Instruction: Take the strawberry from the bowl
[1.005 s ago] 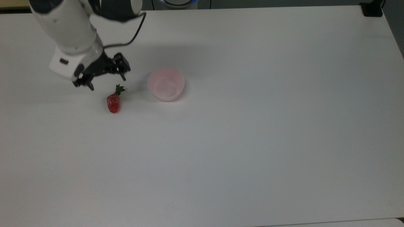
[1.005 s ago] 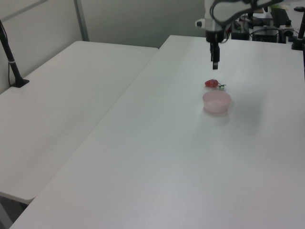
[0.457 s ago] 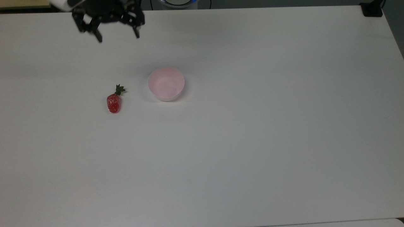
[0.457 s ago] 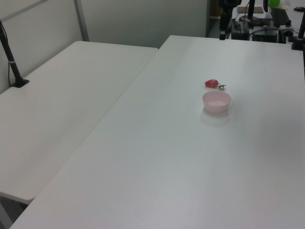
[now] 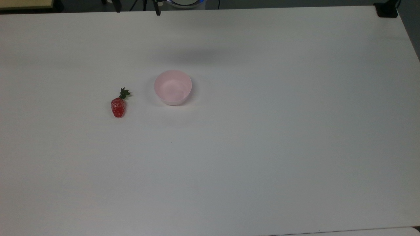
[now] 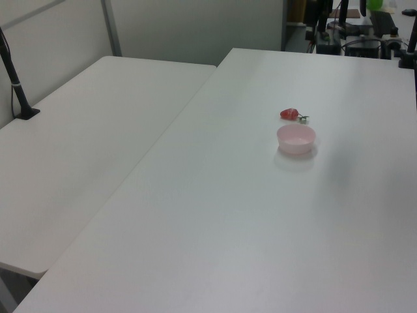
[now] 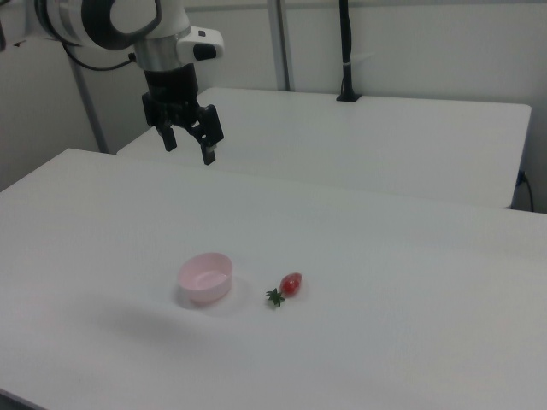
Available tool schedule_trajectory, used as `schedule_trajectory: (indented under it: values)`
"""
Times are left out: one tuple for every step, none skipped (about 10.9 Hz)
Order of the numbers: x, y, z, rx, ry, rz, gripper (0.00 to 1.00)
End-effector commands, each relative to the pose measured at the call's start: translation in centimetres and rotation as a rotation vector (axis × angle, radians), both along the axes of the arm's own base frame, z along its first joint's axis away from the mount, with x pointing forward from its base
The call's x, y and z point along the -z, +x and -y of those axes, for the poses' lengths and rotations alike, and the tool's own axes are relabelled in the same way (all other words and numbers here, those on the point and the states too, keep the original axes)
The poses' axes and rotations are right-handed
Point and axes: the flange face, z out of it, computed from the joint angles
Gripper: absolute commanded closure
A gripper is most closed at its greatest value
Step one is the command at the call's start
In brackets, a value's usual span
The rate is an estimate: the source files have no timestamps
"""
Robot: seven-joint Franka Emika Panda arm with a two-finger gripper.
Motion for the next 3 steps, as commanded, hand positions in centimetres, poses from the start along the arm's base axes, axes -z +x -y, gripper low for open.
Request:
schedule_trajectory:
  values:
    - [0.20,0.31,0.39,-0.008,-0.056,0.045,0.00]
    - [0.29,0.35,0.39,-0.008,-0.056,0.044,0.00]
    - [0.25,0.26,0.39,-0.008,-0.056,0.041,0.00]
